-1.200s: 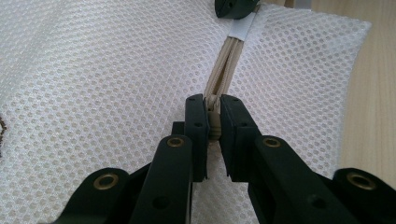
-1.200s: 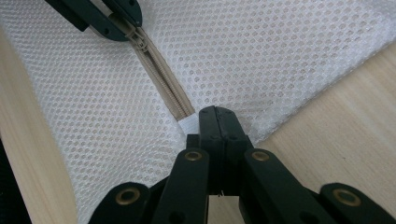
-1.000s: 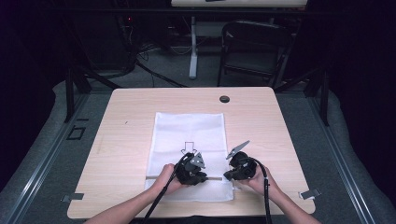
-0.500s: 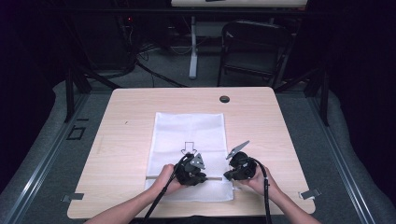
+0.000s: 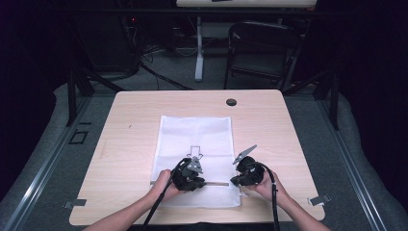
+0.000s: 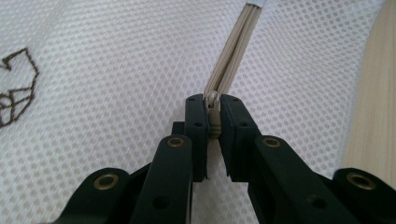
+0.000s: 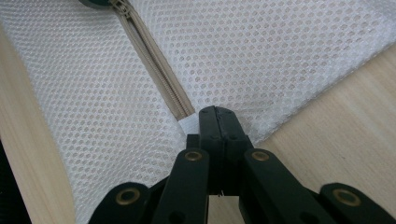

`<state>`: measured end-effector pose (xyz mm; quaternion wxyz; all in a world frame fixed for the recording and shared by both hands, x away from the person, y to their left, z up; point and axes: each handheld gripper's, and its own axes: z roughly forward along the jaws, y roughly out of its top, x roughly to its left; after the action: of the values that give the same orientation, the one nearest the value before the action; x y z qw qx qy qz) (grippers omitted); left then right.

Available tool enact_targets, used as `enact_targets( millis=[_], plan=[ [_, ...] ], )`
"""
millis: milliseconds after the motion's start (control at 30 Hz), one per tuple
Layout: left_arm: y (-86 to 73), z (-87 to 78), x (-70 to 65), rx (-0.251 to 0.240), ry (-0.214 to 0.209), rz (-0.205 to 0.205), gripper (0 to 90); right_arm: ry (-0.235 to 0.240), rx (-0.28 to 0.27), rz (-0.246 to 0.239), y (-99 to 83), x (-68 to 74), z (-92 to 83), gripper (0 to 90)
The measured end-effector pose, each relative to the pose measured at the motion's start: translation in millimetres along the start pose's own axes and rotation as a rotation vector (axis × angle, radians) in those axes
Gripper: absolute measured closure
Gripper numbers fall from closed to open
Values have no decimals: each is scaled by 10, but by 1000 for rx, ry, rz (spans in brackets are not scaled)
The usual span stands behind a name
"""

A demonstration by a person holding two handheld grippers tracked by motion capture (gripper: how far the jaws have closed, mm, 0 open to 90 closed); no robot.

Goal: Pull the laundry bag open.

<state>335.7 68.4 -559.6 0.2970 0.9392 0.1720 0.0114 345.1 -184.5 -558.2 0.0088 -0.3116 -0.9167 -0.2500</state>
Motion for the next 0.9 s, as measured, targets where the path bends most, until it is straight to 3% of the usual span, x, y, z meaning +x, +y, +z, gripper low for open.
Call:
enact_targets(
  millis=[367,900],
  plan=[
    [-13,-18,6,4,2,9,826,2,-2,3,-3,-2,0,900],
    [-151,-132,59,19,17,-12,827,5,-6,6,-5,-6,2,900]
  ],
)
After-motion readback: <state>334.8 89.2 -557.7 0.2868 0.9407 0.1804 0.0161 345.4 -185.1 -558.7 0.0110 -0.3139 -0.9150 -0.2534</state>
